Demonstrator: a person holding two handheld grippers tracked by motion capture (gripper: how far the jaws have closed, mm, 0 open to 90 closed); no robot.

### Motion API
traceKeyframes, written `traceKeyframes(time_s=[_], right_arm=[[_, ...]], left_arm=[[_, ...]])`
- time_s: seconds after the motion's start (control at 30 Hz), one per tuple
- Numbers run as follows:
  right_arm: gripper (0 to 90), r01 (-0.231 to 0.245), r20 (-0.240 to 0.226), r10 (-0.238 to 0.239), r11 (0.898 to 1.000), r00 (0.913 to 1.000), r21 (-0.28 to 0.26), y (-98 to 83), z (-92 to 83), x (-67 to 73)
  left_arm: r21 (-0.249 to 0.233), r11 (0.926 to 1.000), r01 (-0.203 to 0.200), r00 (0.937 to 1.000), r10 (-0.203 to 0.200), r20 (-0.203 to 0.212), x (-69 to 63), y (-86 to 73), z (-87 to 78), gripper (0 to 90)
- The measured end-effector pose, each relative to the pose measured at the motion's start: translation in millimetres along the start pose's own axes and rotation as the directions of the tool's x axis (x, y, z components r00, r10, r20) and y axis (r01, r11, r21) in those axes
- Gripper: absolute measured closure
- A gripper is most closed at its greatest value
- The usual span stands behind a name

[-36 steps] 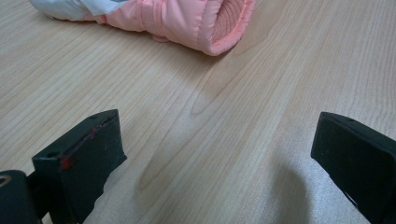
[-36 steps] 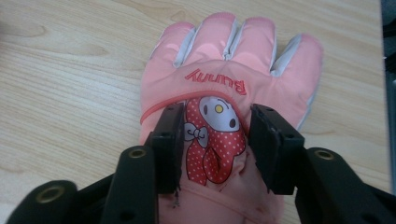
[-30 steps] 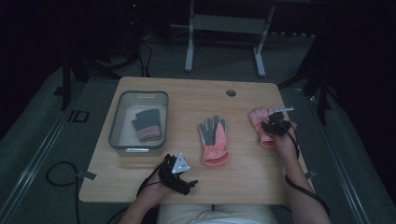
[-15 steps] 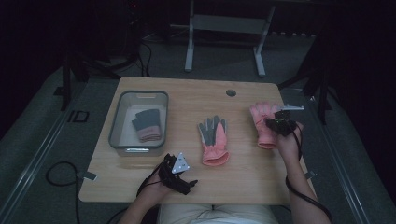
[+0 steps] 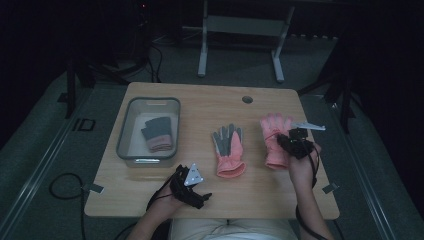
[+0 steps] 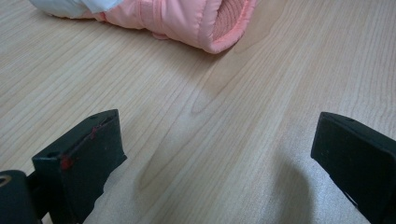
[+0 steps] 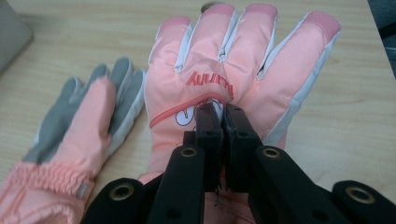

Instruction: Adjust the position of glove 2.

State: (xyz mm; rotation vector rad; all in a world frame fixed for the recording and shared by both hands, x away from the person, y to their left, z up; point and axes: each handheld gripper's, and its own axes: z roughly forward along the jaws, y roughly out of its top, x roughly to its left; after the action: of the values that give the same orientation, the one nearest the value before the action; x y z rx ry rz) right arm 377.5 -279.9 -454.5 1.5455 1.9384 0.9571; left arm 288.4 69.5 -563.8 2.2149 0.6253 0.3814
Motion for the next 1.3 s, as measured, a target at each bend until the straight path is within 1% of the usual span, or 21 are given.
traceKeyframes(time_s=[0.03,0.17,0.23,0.37,0.43,0.57,0.6,0.67,0.73,0.83,0.93,1.0,1.07,1.3], right_arm=[[86.1,0.000,0.011,0.000,1.000,0.9999,0.005,-3.3,1.1,3.7],[86.1,-0.036,0.026,0.036,0.999,0.9990,0.025,-17.4,9.5,10.5],[86.1,-0.045,0.034,0.043,0.998,0.9985,0.039,-22.7,16.6,12.0],[86.1,-0.056,0.036,0.054,0.996,0.9979,0.064,-28.5,29.6,13.3],[86.0,-0.073,0.034,0.071,0.994,0.9969,0.078,-30.6,35.6,13.6],[85.7,-0.076,0.051,0.072,0.993,0.9961,0.095,-33.8,47.9,15.7],[85.6,-0.078,0.048,0.073,0.992,0.9962,0.100,-34.4,50.5,15.9],[85.1,-0.075,0.056,0.069,0.992,0.9960,0.102,-35.4,55.0,16.0],[83.9,-0.069,0.054,0.064,0.992,0.9965,0.106,-36.0,59.0,16.5],[82.0,-0.044,0.054,0.038,0.992,0.9978,0.115,-37.2,64.4,19.2],[79.4,-0.036,0.053,0.030,0.993,0.9982,0.114,-38.0,64.9,18.8],[75.8,-0.034,0.052,0.029,0.993,0.9982,0.109,-37.3,62.9,18.1],[74.2,-0.021,0.056,0.016,0.995,0.9983,0.098,-35.6,58.6,17.9],[69.9,-0.006,0.027,0.004,0.997,0.9996,0.073,-30.3,42.0,13.0]], left_arm=[[-0.001,1.0000,0.000,1.0000,0.000,0.001,0.0,0.1,-0.2,2.1],[0.001,1.0000,-0.005,1.0000,0.005,0.001,-1.2,0.2,0.0,2.1],[0.002,1.0000,-0.007,1.0000,0.007,0.002,-1.5,0.3,0.1,2.1],[-0.002,1.0000,-0.001,1.0000,0.001,0.007,-0.9,0.1,-0.1,2.1],[-0.002,1.0000,-0.001,1.0000,0.001,0.007,-0.8,0.0,0.0,2.1],[0.000,1.0000,-0.003,1.0000,0.003,0.007,-0.8,-0.2,-0.1,2.1],[0.001,1.0000,-0.004,1.0000,0.004,0.008,-0.7,-0.2,-0.2,2.1],[-0.001,1.0000,-0.001,0.9999,0.001,0.011,-0.7,-0.3,-0.3,2.1],[-0.005,1.0000,0.002,0.9999,-0.002,0.013,-0.2,-0.5,-0.2,2.1],[-0.004,1.0000,0.001,0.9999,-0.001,0.013,-0.3,-0.6,-0.2,2.1],[0.000,1.0000,-0.002,0.9999,0.002,0.013,-0.8,-0.6,0.3,2.1],[0.001,1.0000,-0.003,0.9999,0.003,0.011,-0.9,-0.6,0.6,2.1],[0.002,1.0000,-0.004,0.9999,0.004,0.015,-0.7,-0.7,0.8,2.1],[0.008,0.9999,-0.009,0.9998,0.009,0.019,-1.3,-1.0,1.6,2.1]])
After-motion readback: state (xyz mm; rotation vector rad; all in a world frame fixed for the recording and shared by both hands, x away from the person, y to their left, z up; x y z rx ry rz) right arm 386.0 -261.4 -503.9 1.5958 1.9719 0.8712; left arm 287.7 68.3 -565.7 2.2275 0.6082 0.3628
